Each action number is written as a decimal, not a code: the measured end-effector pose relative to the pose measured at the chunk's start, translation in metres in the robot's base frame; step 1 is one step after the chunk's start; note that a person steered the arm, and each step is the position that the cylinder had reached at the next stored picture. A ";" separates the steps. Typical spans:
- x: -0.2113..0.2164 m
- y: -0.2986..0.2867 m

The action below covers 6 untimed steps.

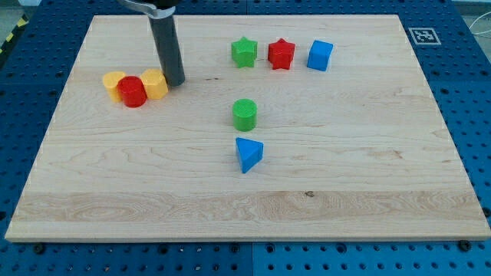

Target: Move your arm to the top center

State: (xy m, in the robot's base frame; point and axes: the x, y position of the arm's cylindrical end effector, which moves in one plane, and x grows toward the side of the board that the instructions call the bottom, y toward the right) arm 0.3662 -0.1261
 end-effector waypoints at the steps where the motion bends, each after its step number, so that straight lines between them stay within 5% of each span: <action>1: 0.000 -0.001; 3: -0.023 -0.001; 5: -0.137 0.033; 6: -0.156 0.082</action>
